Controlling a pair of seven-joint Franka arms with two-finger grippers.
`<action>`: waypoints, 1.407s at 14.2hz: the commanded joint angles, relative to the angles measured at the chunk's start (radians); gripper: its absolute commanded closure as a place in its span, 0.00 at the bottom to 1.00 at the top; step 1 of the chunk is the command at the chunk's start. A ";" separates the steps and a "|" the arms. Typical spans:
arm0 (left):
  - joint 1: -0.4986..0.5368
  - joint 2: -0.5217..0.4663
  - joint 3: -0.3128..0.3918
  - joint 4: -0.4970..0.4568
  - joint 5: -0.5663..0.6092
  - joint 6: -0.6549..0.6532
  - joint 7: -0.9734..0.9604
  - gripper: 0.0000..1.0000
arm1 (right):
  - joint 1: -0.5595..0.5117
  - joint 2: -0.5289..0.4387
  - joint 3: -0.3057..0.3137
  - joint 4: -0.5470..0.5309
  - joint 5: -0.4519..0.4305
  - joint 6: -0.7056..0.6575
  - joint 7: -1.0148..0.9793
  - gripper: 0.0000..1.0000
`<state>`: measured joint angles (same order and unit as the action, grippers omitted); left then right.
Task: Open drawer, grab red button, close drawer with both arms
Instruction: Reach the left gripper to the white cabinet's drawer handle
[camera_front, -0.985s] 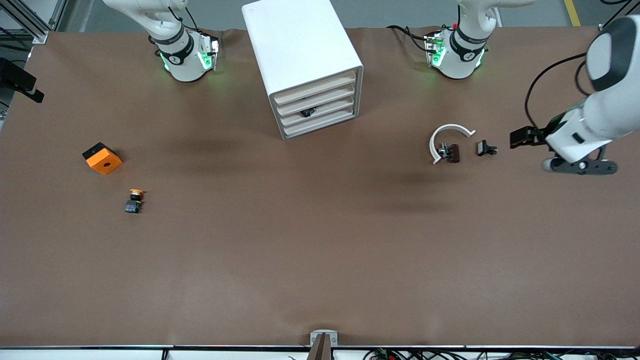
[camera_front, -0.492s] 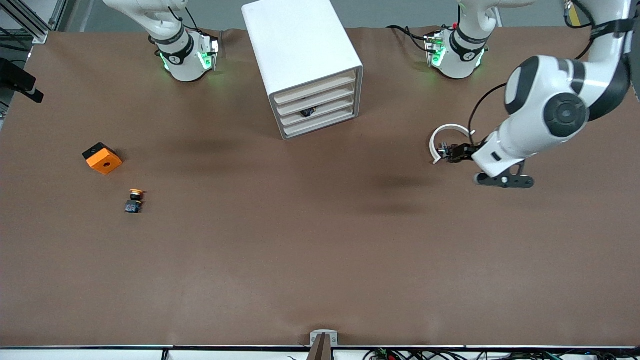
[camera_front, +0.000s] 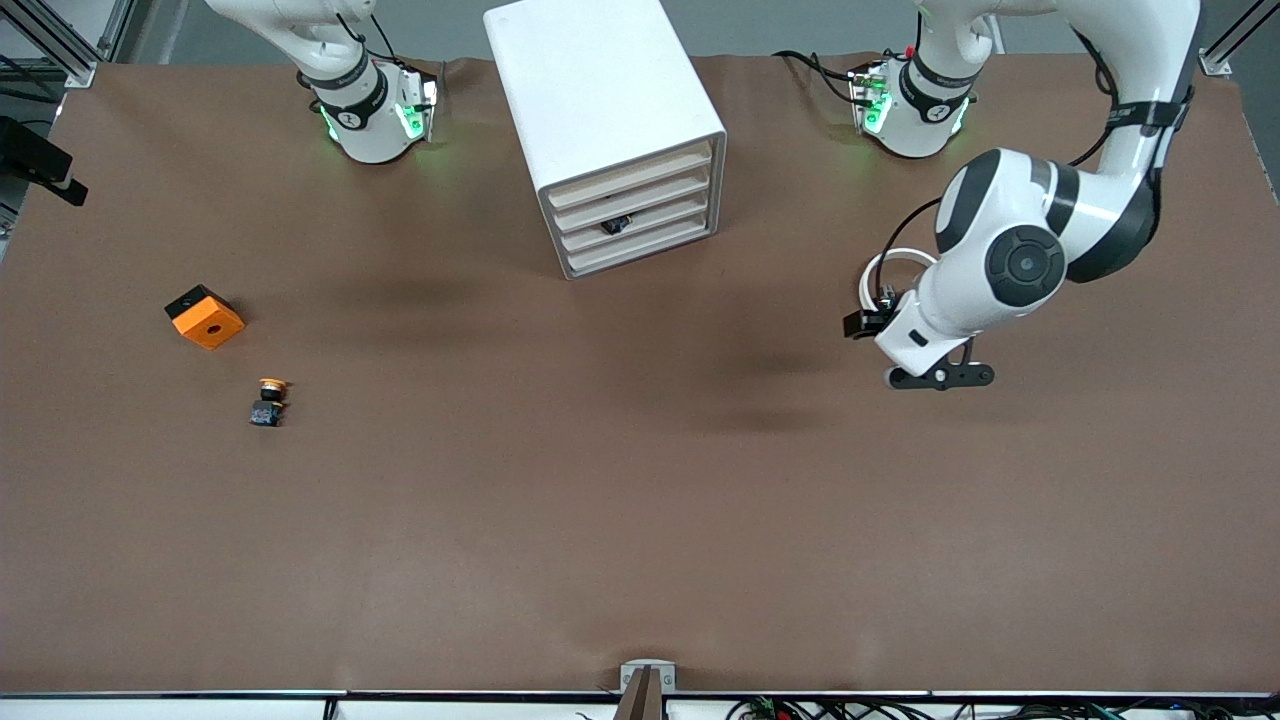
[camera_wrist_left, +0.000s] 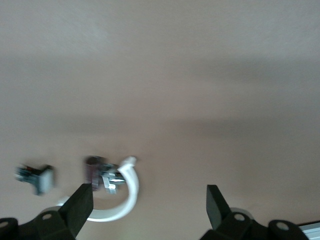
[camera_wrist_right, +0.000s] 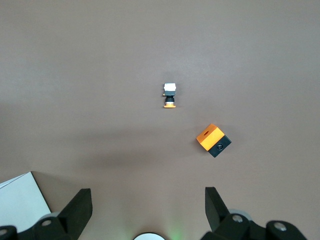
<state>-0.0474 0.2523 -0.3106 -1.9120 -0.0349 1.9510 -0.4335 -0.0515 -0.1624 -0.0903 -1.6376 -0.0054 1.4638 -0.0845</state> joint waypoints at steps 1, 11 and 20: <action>0.004 0.097 -0.045 0.102 -0.055 -0.010 -0.128 0.00 | -0.008 -0.020 0.004 -0.019 -0.008 0.009 -0.012 0.00; -0.002 0.467 -0.238 0.502 -0.117 -0.296 -0.982 0.00 | -0.007 -0.020 0.004 -0.019 -0.008 0.009 -0.012 0.00; -0.014 0.585 -0.243 0.525 -0.410 -0.576 -1.445 0.00 | -0.008 -0.020 0.004 -0.019 -0.008 0.009 -0.012 0.00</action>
<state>-0.0557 0.7746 -0.5415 -1.4162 -0.3974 1.4316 -1.7694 -0.0516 -0.1624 -0.0903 -1.6394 -0.0054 1.4642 -0.0853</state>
